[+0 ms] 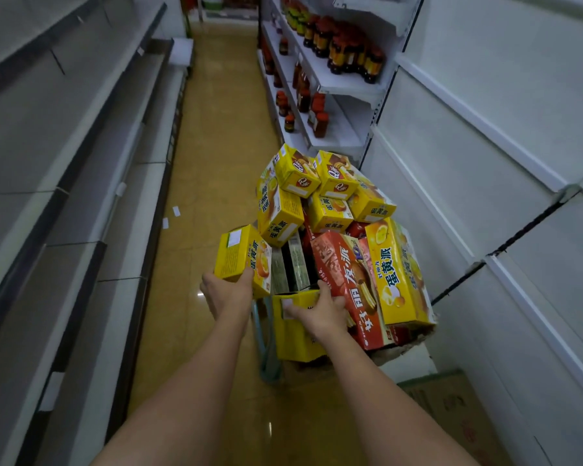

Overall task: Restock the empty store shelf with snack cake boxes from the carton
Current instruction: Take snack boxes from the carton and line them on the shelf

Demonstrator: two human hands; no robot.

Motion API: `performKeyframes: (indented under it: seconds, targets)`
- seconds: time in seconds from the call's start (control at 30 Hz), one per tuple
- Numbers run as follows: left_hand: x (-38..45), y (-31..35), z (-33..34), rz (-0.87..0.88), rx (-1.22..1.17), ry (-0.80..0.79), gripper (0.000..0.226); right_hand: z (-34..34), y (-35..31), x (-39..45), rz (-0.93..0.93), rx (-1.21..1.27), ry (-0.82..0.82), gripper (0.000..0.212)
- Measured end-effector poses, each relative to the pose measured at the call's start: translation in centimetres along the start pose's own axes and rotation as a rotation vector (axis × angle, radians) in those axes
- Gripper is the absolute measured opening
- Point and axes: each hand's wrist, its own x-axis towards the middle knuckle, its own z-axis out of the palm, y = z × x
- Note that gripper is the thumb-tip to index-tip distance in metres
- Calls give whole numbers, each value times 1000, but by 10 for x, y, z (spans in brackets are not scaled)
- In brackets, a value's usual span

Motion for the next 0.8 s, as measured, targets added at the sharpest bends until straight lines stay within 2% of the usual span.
performKeyframes:
  seconds: [0.1,0.2,0.27,0.33,0.37,0.43,0.5,0.53,0.6,0.67,0.8]
  targets:
    - [-5,5,-12,30,3,-9,65,-13,-5,-3,46,232,91,86]
    - [-16,9,-22,45,-23,-42,62,-29,-21,-10,112,615,166,80]
    - [-26,12,-26,47,-79,-83,58,-35,-40,-17,157,773,150,98]
    - [-37,18,-31,67,-141,-106,54,-34,-60,-28,146,782,146,126]
    - [-43,22,-35,80,-175,-108,50,-33,-69,-32,113,767,137,124]
    - [-49,32,-44,93,-226,-108,44,-30,-84,-38,38,783,92,87]
    - [-51,41,-62,82,-279,-90,41,-28,-95,-47,16,882,-47,53]
    - [-50,44,-74,78,-308,-71,38,-24,-99,-52,37,942,-160,48]
    - [-48,47,-100,76,-357,-14,34,-16,-111,-66,44,1001,-399,52]
    - [-49,50,-127,79,-397,71,37,-6,-125,-86,30,968,-591,45]
    - [-58,50,-182,88,-438,247,42,29,-152,-119,33,983,-812,52]
